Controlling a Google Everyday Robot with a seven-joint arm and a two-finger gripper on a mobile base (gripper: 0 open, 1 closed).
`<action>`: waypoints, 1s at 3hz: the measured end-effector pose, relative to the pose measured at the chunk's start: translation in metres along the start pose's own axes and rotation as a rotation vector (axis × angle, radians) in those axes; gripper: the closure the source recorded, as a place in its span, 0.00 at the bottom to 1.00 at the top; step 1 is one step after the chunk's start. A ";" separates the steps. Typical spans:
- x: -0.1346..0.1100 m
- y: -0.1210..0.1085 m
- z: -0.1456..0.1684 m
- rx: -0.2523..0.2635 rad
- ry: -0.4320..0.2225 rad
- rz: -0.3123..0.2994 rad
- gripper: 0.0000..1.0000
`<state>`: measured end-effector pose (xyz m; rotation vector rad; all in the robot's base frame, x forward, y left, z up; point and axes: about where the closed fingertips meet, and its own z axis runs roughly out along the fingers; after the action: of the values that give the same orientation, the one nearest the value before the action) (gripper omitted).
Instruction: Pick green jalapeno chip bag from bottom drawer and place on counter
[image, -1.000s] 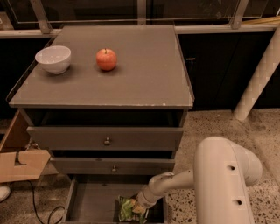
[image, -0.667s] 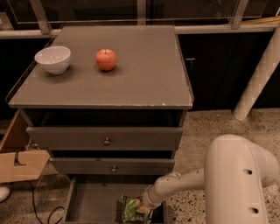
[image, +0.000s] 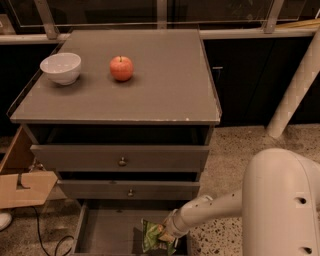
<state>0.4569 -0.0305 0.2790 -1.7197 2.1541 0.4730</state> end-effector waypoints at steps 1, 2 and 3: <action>-0.009 -0.011 -0.011 0.018 -0.007 -0.012 1.00; -0.024 -0.025 -0.052 0.080 -0.006 -0.059 1.00; -0.037 -0.030 -0.081 0.120 -0.003 -0.104 1.00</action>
Offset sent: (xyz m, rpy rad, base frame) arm 0.0412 -0.0191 0.0896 -0.0285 -0.1527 0.0125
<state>0.4894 -0.0424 0.3666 -1.7523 2.0353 0.3127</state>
